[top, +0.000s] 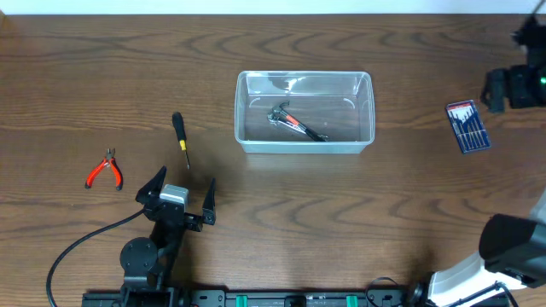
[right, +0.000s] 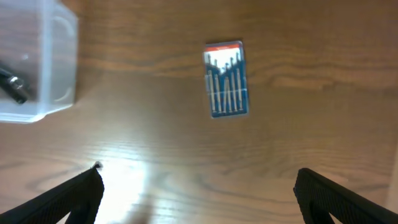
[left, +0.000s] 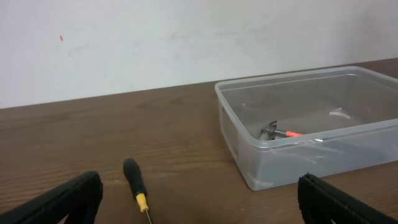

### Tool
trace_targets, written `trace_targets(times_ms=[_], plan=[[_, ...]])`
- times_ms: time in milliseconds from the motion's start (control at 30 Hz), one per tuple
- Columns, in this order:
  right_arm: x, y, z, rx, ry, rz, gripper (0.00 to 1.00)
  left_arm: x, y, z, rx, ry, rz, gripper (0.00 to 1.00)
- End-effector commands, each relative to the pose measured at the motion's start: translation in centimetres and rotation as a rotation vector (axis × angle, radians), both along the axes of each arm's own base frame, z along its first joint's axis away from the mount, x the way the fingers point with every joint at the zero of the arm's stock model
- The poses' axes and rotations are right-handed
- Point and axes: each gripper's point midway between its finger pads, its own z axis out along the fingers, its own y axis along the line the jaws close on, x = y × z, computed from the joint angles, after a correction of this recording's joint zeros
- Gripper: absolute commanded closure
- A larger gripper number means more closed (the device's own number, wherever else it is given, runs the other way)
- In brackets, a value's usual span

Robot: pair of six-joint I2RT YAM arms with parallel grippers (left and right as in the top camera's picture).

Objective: Pack container
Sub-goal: 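Move the right gripper over the boxed precision screwdriver set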

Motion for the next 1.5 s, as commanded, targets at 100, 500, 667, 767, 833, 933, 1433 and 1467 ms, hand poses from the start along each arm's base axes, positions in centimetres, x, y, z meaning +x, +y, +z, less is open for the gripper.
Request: trace_targets(times_ms=[100, 500, 667, 767, 833, 933, 1433, 1467], plan=[[0.3, -1.2, -6.2, 0.090, 0.098, 0.007, 0.01, -0.1, -0.3, -1.6, -0.010, 0.045, -0.018, 0.02], [2.8, -3.1, -13.2, -0.002, 0.087, 0.118, 0.01, -0.1, -0.3, -1.6, -0.010, 0.045, -0.018, 0.02], [2.5, -3.9, -15.4, -0.034, 0.129, 0.083, 0.01, -0.1, -0.3, -1.6, -0.010, 0.045, -0.018, 0.02], [2.5, -4.3, -16.4, -0.049, 0.160, 0.061, 0.01, -0.1, -0.3, -1.6, -0.010, 0.045, -0.018, 0.02], [2.7, -4.2, -17.1, -0.040, 0.170, 0.055, 0.01, -0.1, -0.3, -1.6, -0.010, 0.045, -0.018, 0.02], [3.1, -4.1, -18.4, -0.027, 0.182, 0.035, 0.01, -0.1, -0.3, -1.6, -0.010, 0.045, -0.018, 0.02], [5.0, -4.2, -22.8, -0.090, 0.231, 0.053, 0.01, -0.1, -0.3, -1.6, -0.010, 0.045, -0.018, 0.02], [5.1, -4.3, -22.8, -0.092, 0.228, 0.053, 0.01, -0.1, -0.3, -1.6, -0.010, 0.045, -0.018, 0.01]])
